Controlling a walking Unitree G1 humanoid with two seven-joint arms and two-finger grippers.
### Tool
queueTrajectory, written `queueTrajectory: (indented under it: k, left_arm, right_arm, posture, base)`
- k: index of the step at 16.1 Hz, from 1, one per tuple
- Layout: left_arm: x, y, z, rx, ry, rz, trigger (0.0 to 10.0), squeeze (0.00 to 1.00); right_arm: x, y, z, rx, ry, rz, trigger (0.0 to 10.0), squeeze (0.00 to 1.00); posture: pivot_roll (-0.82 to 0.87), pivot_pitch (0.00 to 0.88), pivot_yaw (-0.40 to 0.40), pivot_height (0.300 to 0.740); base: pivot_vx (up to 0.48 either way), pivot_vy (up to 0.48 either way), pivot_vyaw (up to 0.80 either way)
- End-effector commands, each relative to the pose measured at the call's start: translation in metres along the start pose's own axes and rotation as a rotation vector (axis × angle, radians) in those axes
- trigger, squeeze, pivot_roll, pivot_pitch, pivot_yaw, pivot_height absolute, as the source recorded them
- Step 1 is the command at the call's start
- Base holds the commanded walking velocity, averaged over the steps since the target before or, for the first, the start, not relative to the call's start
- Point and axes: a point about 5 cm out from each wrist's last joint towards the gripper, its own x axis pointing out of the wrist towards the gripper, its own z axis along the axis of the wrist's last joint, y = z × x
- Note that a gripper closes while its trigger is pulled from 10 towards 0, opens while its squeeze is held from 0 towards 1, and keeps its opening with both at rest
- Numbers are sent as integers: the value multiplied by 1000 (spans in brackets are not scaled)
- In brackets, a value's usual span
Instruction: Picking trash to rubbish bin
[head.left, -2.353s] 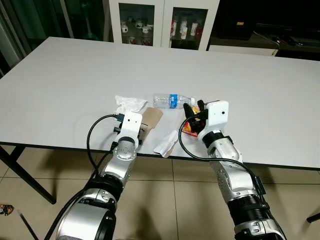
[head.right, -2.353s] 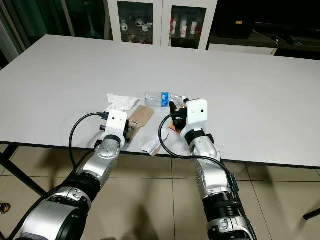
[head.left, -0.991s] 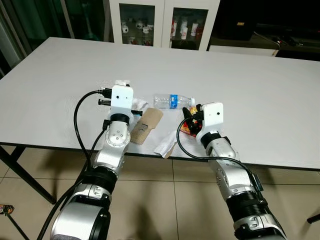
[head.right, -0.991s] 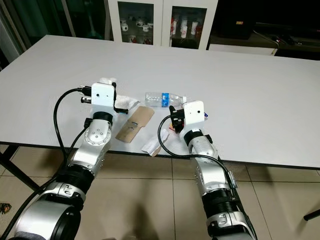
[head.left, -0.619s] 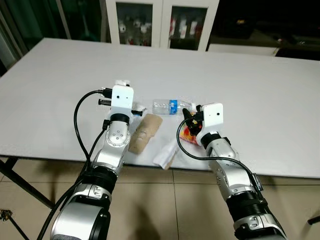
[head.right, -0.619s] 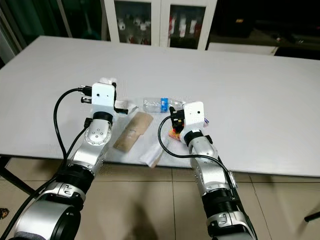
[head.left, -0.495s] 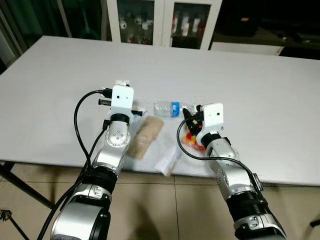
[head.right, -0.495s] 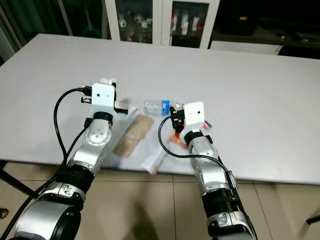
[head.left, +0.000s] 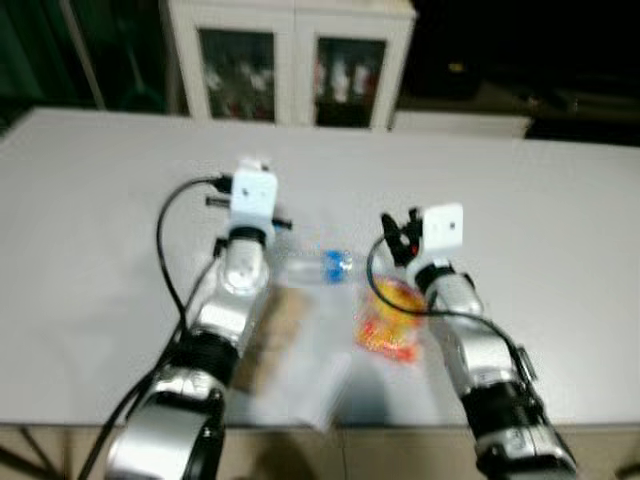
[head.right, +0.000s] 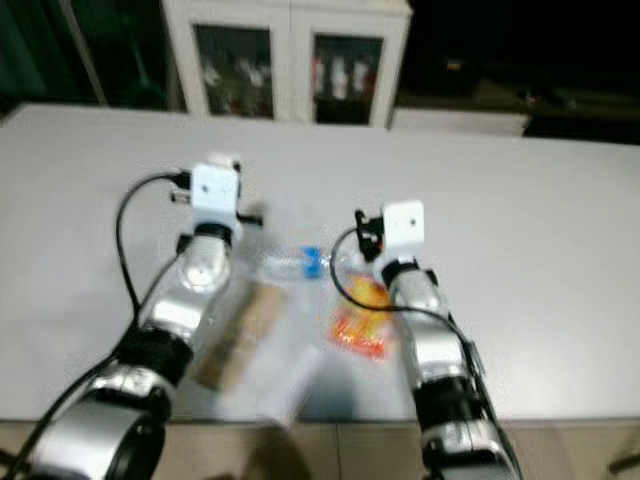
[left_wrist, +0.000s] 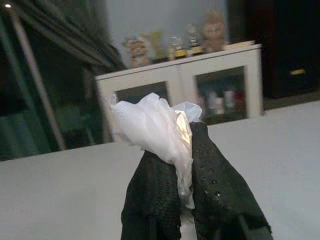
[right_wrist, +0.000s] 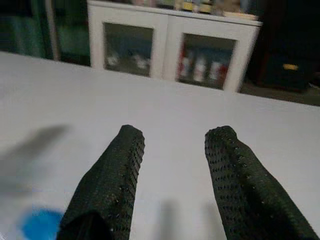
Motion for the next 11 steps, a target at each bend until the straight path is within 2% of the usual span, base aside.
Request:
queueTrajectory:
  k: [1, 5, 6, 7, 11]
  left_arm:
    - [0, -4, 4, -24, -15, -18, 10000, 0]
    - [-1, -6, 4, -34, -20, -23, 10000, 0]
    - [-1, -6, 4, -34, -18, -22, 10000, 0]
    - [-1, -5, 3, -33, -15, -21, 10000, 0]
    - [-1, -3, 2, -37, -11, -15, 10000, 0]
  right_arm:
    - [2, -1, 4, -8, -10, 9, 10000, 0]
    - [2, -3, 5, -1, -12, 11, 10000, 0]
    - [2, -4, 5, 0, -13, 9, 10000, 337]
    - [2, -4, 5, 4, -11, 8, 10000, 1000]
    - [2, -5, 7, 16, -17, 26, 10000, 1000]
  posture:
    - [-1, 7, -56, 740]
    - [-1, 6, -56, 740]
    - [-1, 6, -56, 740]
    - [0, 8, -58, 740]
    - [-2, 11, -62, 740]
  base:
    - [0, 0, 0]
    - [0, 0, 0]
    - [0, 0, 0]
    - [0, 0, 0]
    - [0, 0, 0]
